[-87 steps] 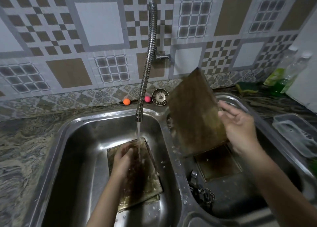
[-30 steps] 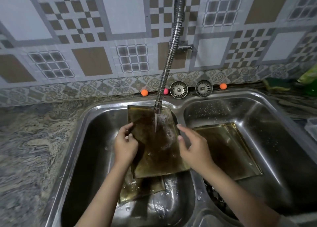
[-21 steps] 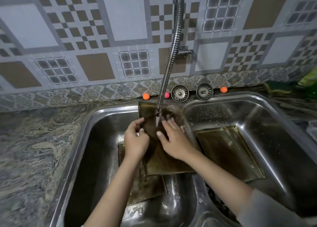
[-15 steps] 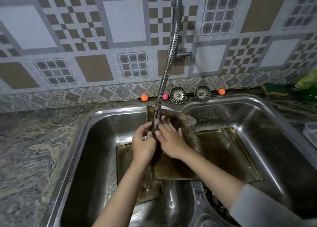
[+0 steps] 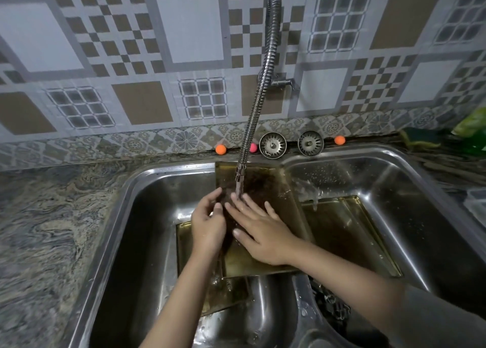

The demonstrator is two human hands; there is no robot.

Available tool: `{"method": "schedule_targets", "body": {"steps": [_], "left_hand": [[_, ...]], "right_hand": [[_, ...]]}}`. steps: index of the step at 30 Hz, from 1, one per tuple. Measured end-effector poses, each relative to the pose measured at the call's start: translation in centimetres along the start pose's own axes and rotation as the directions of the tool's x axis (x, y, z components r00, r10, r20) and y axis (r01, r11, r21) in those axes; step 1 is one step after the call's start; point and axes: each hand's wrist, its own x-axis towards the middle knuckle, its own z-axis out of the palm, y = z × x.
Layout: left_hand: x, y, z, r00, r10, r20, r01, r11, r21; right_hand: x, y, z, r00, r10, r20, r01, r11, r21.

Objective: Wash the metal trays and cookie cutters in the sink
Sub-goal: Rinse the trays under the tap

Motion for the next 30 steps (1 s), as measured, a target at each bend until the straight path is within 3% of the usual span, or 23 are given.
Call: {"method": "schedule_targets", "body": {"steps": [2, 5, 6, 8, 10, 13, 15, 17, 19, 21, 24, 26, 27, 29, 30], "left_hand": [[-0.1, -0.3, -0.7, 1.0, 0.003, -0.004, -0.003, 1.0, 0.007], [-1.7, -0.8, 0.5, 0.996, 0.023, 0.089, -0.025, 0.999, 0.022], [-2.4, -0.9, 1.1, 0.994, 0.033, 0.108, -0.035, 0.999, 0.023], [-2.8, -1.0, 1.8, 0.995, 0.048, 0.082, -0.047, 0.999, -0.012], [-1.9, -0.9, 1.4, 0.999, 0.024, 0.029, -0.022, 0.998, -0.063], [-0.4, -1.1, -0.5, 0.996, -0.057, -0.065, 0.053, 0.997, -0.055], [0.3, -1.3, -1.7, 0.989, -0.098, -0.109, 0.093, 0.995, -0.047], [0.8, -1.5, -2.1, 0.98, -0.151, -0.127, 0.146, 0.988, -0.051], [1.1, -1.6, -2.1, 0.972, -0.188, -0.14, 0.18, 0.981, -0.069], [1.0, -1.6, -1.8, 0.968, -0.203, -0.151, 0.191, 0.977, -0.091], [0.9, -2.0, -1.4, 0.959, -0.256, -0.12, 0.244, 0.964, -0.108], [0.9, -2.5, -1.4, 0.941, -0.329, -0.077, 0.32, 0.941, -0.11], [0.9, -2.7, -1.4, 0.933, -0.356, -0.054, 0.351, 0.932, -0.088], [0.7, -2.7, -1.3, 0.929, -0.369, 0.014, 0.369, 0.929, 0.026], [0.4, -2.4, -1.3, 0.935, -0.352, 0.046, 0.347, 0.934, 0.088]], "right_hand": [[-0.8, 1.5, -0.2, 0.999, 0.047, 0.006, -0.047, 0.995, -0.086], [1.3, 3.6, -1.7, 0.917, 0.393, -0.073, -0.398, 0.915, -0.071], [2.2, 3.5, -2.0, 0.887, 0.449, -0.105, -0.455, 0.89, -0.041], [2.8, 2.1, -1.6, 0.925, 0.364, -0.111, -0.371, 0.927, -0.059], [1.5, 0.5, -1.2, 0.991, 0.131, -0.008, -0.131, 0.99, -0.055], [-1.5, 0.7, -1.9, 0.989, -0.047, 0.139, 0.049, 0.999, -0.014], [-2.6, 2.0, -3.0, 0.99, 0.038, 0.137, -0.023, 0.994, -0.107], [-3.1, 3.1, -3.8, 0.979, 0.201, 0.035, -0.192, 0.967, -0.166], [-3.4, 3.6, -4.1, 0.932, 0.357, -0.055, -0.354, 0.933, 0.063], [-3.6, 3.5, -4.0, 0.89, 0.453, -0.054, -0.375, 0.795, 0.476], [-3.8, 2.9, -3.7, 0.84, 0.542, 0.018, -0.279, 0.403, 0.871], [-3.8, 2.5, -4.3, 0.816, 0.574, 0.065, -0.181, 0.147, 0.972], [-3.7, 2.4, -4.7, 0.809, 0.584, 0.072, -0.142, 0.075, 0.987], [-3.6, 1.9, -5.8, 0.809, 0.585, 0.059, -0.099, 0.037, 0.994], [-3.6, 1.6, -6.3, 0.812, 0.582, 0.042, -0.101, 0.069, 0.992]]}}
